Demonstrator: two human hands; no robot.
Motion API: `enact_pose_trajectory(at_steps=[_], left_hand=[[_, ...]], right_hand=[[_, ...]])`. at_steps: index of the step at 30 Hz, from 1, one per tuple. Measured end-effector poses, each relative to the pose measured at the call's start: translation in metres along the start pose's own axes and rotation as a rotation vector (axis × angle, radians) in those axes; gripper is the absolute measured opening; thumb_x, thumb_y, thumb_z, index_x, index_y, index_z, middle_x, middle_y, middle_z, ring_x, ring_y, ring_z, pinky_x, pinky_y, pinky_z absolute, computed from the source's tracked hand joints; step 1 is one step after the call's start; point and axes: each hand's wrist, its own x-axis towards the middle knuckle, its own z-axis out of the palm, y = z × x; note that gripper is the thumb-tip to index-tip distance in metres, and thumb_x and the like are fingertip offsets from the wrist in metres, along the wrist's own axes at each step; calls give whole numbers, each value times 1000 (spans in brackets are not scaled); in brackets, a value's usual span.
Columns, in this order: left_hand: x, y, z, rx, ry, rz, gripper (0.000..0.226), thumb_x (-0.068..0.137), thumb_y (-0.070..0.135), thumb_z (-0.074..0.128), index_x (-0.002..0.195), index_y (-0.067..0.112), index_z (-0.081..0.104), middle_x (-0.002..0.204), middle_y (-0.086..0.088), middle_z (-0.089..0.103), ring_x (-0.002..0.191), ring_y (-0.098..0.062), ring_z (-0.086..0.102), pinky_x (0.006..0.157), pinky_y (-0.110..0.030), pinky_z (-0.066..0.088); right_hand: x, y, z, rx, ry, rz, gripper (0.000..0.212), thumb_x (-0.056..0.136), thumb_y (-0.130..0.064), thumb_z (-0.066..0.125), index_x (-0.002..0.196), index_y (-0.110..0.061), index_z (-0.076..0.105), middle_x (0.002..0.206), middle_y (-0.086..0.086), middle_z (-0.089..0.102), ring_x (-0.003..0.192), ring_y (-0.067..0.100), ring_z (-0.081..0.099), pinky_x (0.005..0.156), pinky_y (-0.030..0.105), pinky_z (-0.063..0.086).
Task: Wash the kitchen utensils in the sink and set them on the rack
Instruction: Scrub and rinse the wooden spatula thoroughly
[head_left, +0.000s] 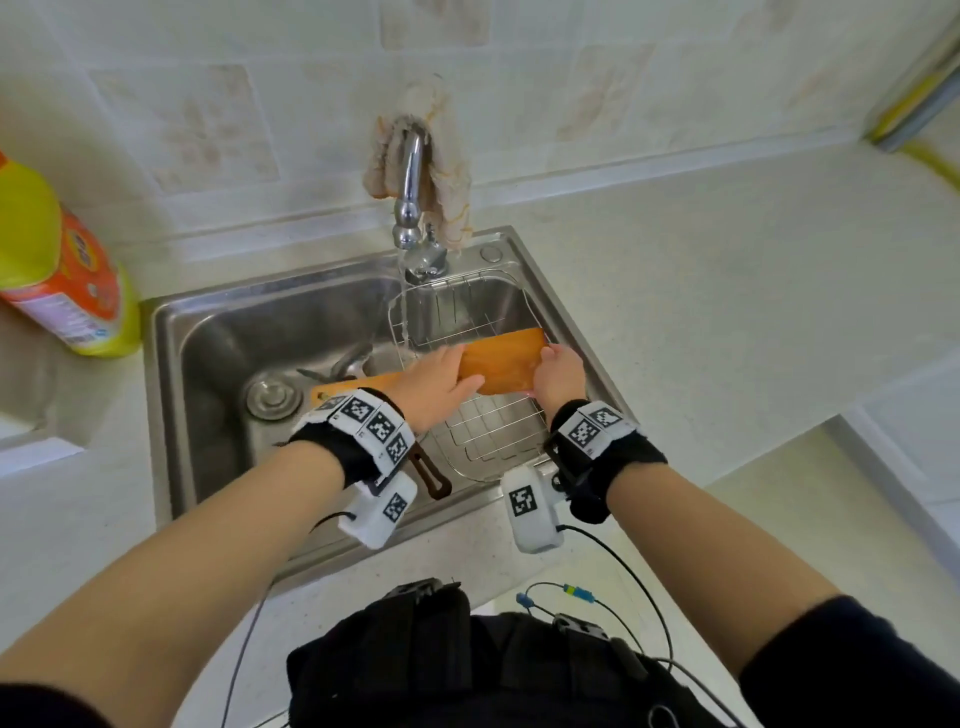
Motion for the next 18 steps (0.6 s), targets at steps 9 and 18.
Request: enact_pose_trajectory(at_steps=[9, 18], left_hand=[[-17, -54, -6, 127, -12, -132, 23, 100, 33, 31, 93, 16, 45, 75, 6, 46, 62, -8, 43, 72, -26, 42], [-4, -15, -7, 35, 55, -101, 29, 98, 32, 39, 113, 10, 49, 92, -2, 55, 77, -13, 51, 76, -28, 43]], right_hand=[[21, 12, -15, -18, -46, 25, 37, 89, 2, 41, 125, 7, 49, 113, 23, 55, 107, 34, 55, 97, 47, 45], [-9, 8, -2, -392, 77, -381, 40, 98, -10, 39, 139, -6, 36, 145, 10, 35, 136, 23, 31, 113, 33, 25]])
